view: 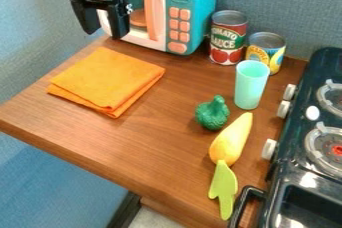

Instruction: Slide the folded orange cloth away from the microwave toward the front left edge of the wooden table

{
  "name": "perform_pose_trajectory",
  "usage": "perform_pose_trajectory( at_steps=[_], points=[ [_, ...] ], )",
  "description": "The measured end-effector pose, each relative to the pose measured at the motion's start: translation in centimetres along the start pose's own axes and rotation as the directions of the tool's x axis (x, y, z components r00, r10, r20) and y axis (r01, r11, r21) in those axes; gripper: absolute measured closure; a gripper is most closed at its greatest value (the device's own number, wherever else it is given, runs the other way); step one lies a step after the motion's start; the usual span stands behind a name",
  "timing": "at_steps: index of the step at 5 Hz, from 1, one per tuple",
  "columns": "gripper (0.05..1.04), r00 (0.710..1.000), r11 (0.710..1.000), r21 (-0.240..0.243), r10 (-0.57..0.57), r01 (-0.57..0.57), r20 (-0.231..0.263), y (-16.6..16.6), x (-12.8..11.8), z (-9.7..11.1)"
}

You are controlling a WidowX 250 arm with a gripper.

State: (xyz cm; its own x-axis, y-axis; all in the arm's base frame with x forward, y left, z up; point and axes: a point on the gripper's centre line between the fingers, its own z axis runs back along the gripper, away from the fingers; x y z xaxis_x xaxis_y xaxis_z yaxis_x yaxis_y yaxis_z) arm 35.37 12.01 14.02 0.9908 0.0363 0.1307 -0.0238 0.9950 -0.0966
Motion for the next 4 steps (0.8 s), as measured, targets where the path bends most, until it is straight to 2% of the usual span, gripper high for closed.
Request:
perform_pose_trajectory(
  at_steps=[1,2,3,4],
  points=[
    [0.083,0.999,1.0,-0.008,0.005,-0.005,-0.033,0.1,-0.3,-1.7],
    [0.083,0.997,0.994,0.108,-0.038,0.031,0.063,1.9,0.1,-4.2],
    [0.083,0.986,0.976,0.203,-0.109,0.082,0.127,3.4,1.3,-5.3],
    [0.083,0.975,0.969,0.24,-0.108,0.059,0.195,4.1,2.6,-6.6]
  ],
)
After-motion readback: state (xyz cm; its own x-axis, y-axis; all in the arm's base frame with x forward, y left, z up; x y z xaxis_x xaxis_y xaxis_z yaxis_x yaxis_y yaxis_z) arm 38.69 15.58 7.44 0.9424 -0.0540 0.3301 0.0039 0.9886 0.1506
